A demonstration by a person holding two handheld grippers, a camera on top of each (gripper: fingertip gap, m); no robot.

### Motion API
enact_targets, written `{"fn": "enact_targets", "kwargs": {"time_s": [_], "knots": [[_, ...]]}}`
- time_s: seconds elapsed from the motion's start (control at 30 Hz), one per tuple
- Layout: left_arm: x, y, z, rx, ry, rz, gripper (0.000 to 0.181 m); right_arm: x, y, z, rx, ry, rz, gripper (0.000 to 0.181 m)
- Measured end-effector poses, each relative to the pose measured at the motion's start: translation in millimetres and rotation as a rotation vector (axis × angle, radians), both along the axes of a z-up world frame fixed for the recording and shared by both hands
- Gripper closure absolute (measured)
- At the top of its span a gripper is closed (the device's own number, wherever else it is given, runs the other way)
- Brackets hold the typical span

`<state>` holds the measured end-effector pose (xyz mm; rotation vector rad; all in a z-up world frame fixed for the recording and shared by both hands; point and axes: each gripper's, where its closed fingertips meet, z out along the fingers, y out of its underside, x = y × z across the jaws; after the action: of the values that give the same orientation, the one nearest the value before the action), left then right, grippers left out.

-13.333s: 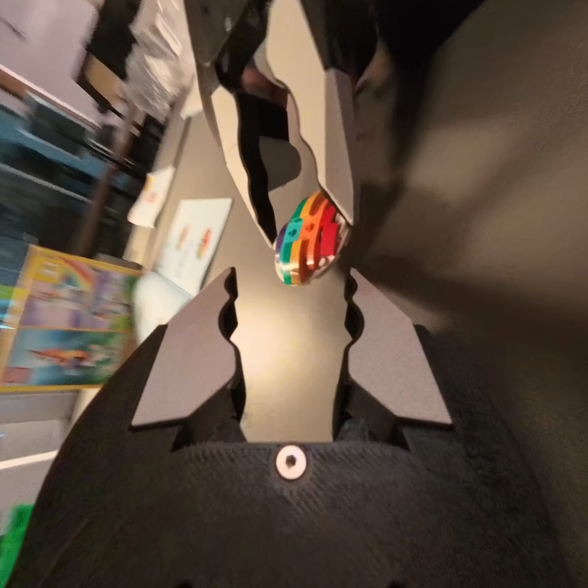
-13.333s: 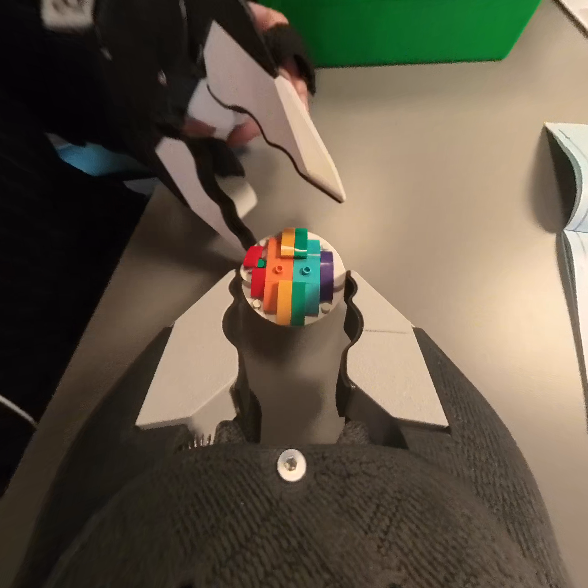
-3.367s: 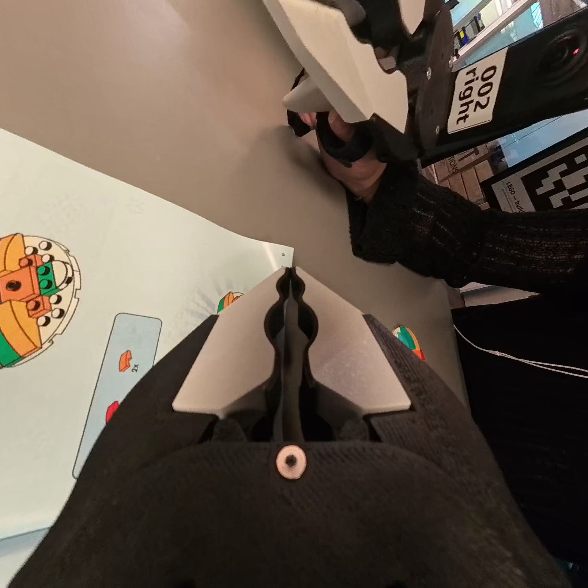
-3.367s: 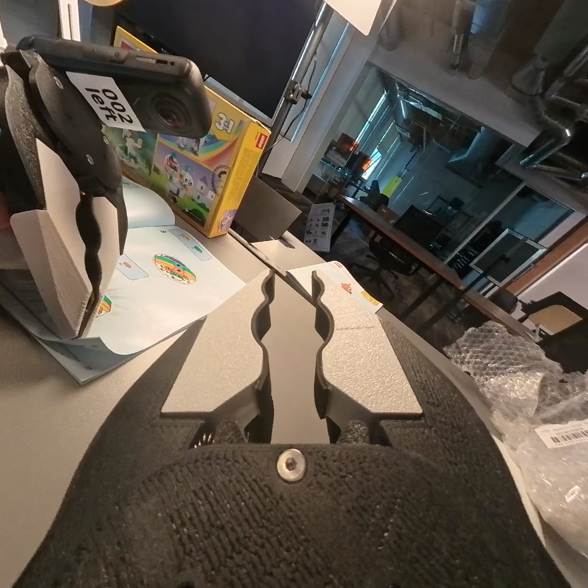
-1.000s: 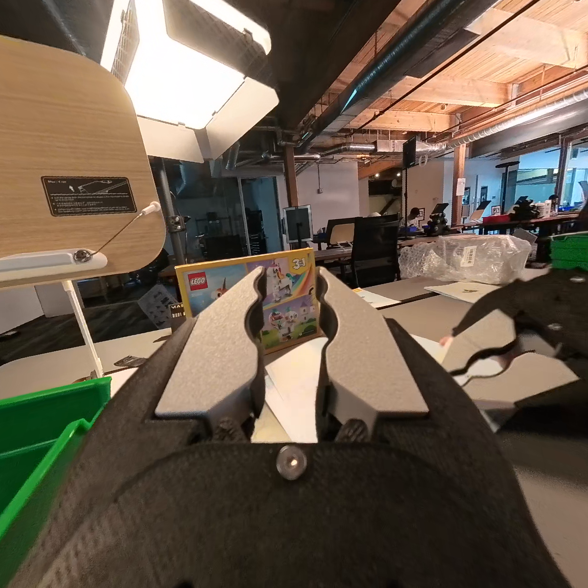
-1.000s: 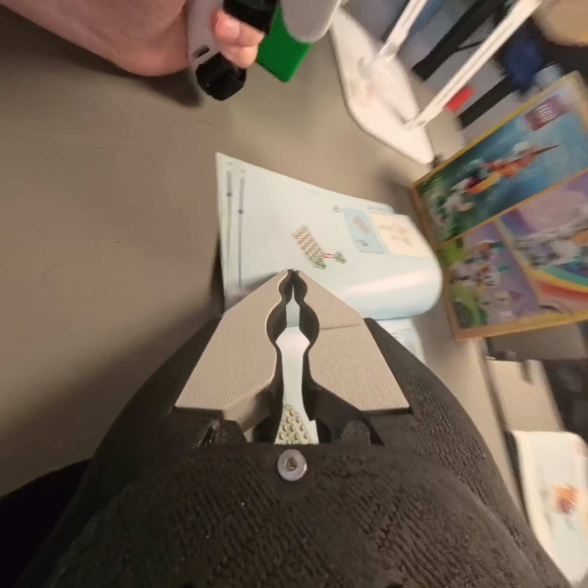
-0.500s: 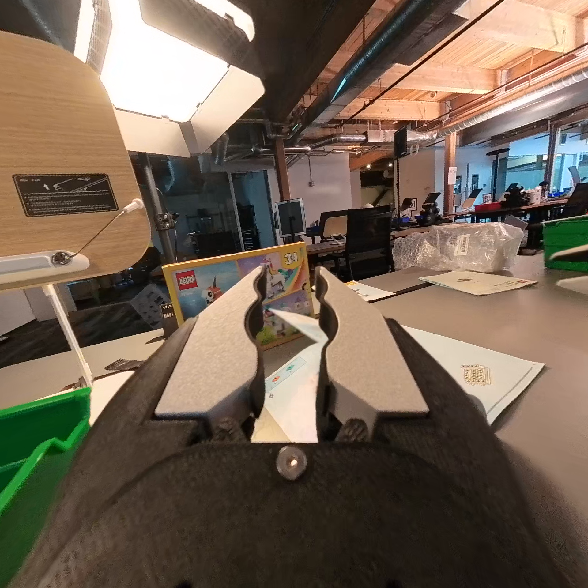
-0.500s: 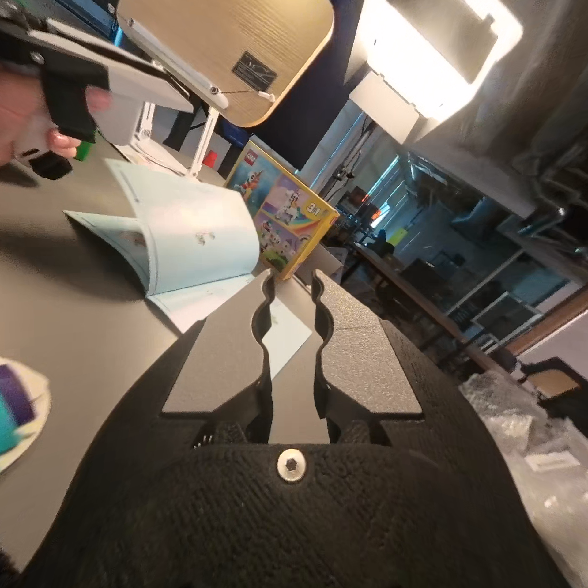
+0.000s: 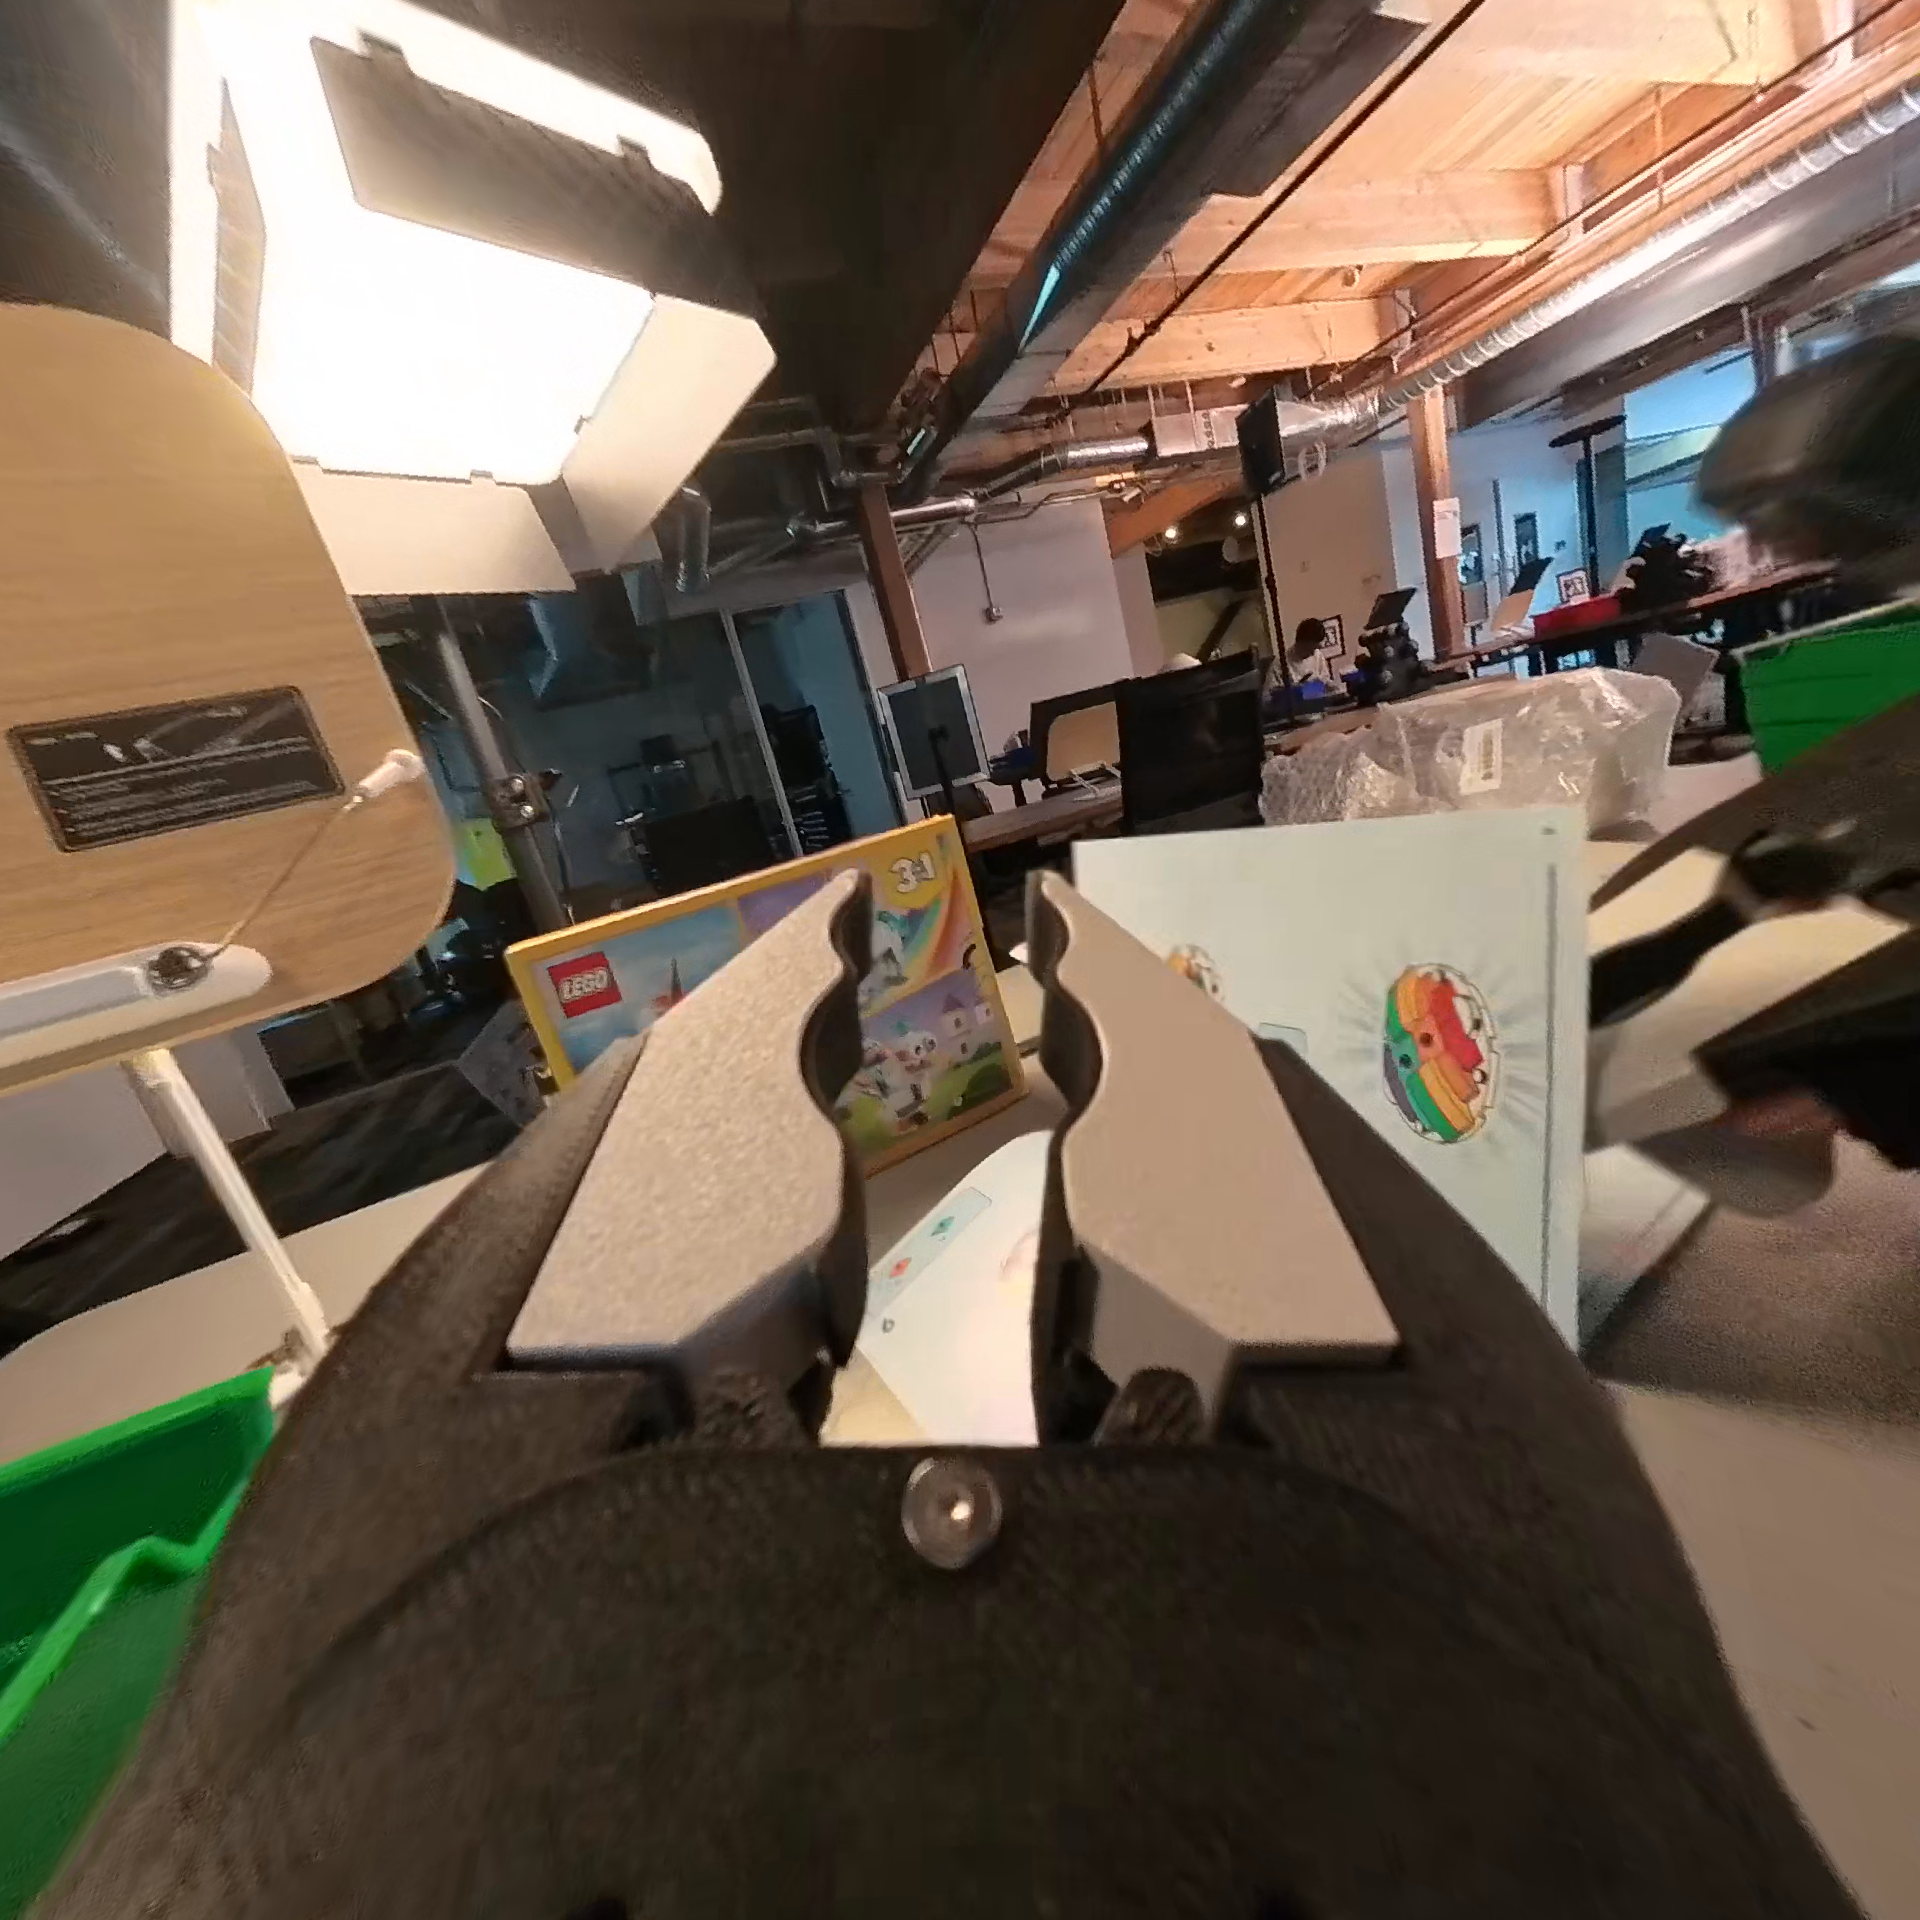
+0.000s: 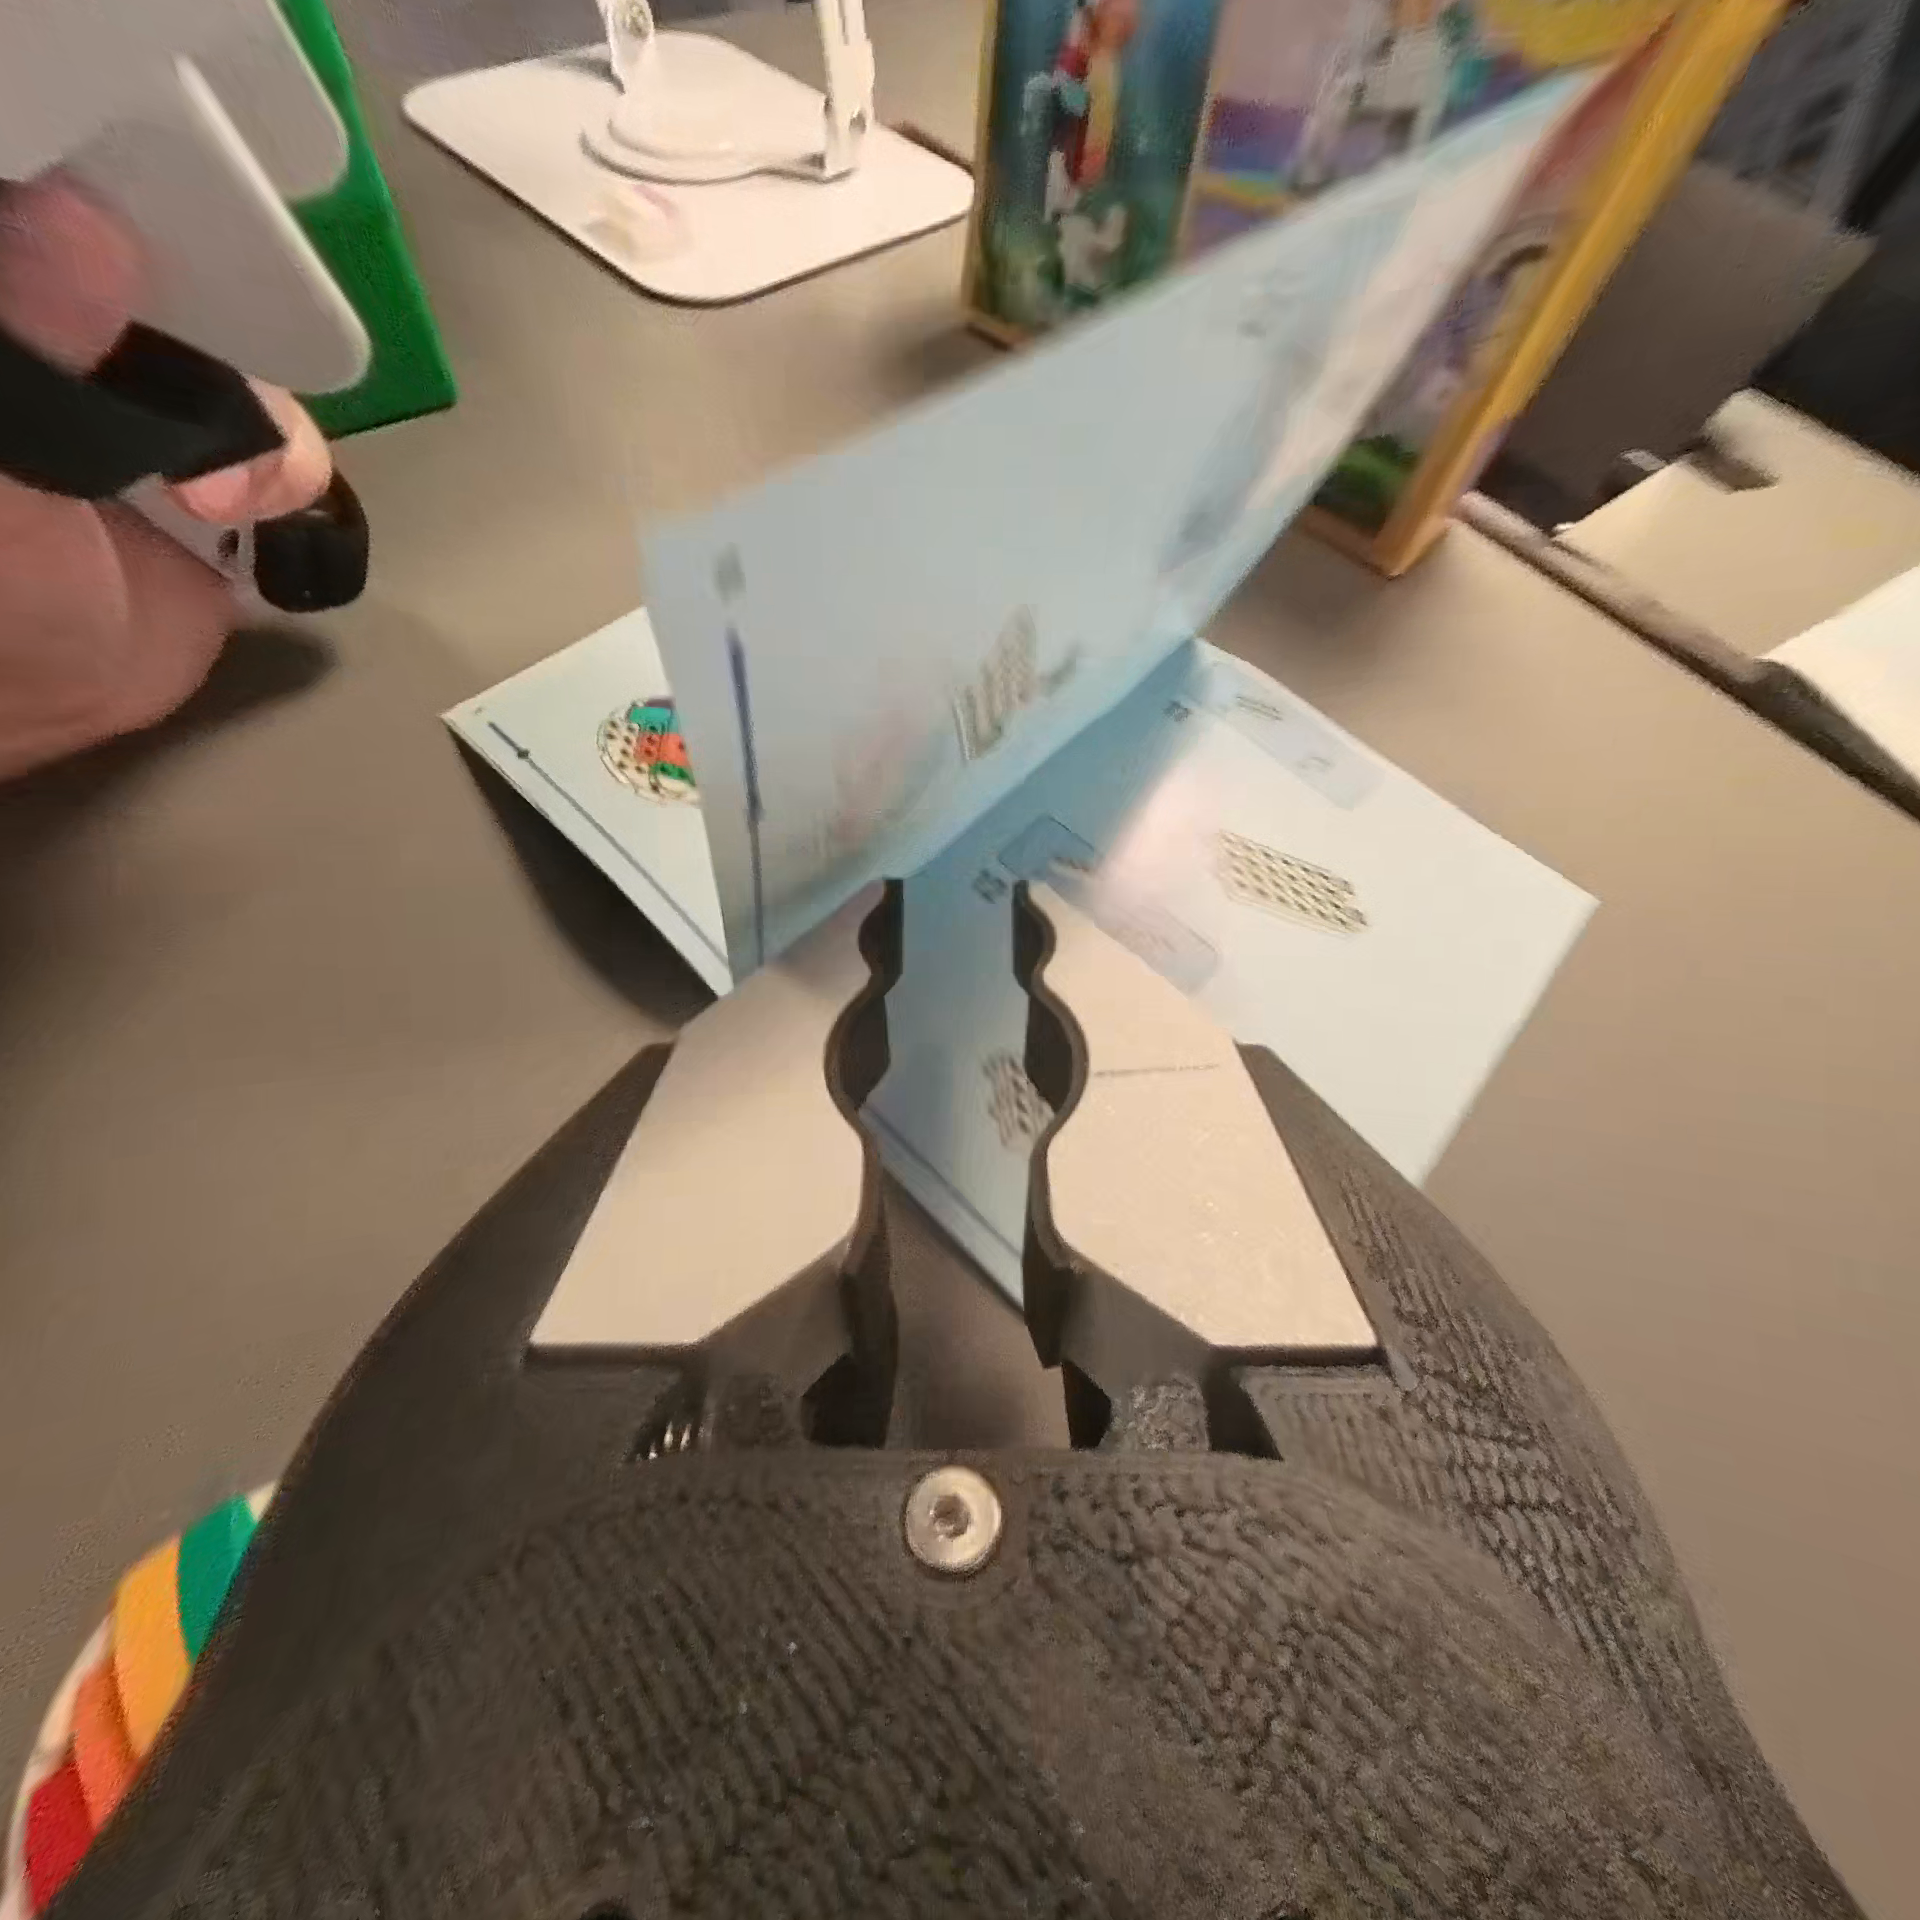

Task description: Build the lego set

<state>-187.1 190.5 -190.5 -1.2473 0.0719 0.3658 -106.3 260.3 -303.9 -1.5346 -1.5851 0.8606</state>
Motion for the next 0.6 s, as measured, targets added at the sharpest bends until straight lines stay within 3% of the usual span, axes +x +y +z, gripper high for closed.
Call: {"fn": "enact_targets", "kwargs": {"time_s": [0.13, 0.3, 0.6], "knots": [[-4.7, -7.8, 9.1, 0.044, 0.004, 0.024, 0.154, -28.6, -17.7, -14.7, -0.065, -0.091, 0.093, 0.159], [-16.2, -7.1, 5.4, -0.007, -0.008, 0.065, 0.159, -40.7, -27.4, -30.8, -0.01, -0.193, 0.151, 0.156], [-13.9, 30.0, -84.8, -0.652, 0.017, 0.051, 0.18, -42.2, -28.9, -33.4, -0.047, -0.227, 0.144, 0.157]]}}
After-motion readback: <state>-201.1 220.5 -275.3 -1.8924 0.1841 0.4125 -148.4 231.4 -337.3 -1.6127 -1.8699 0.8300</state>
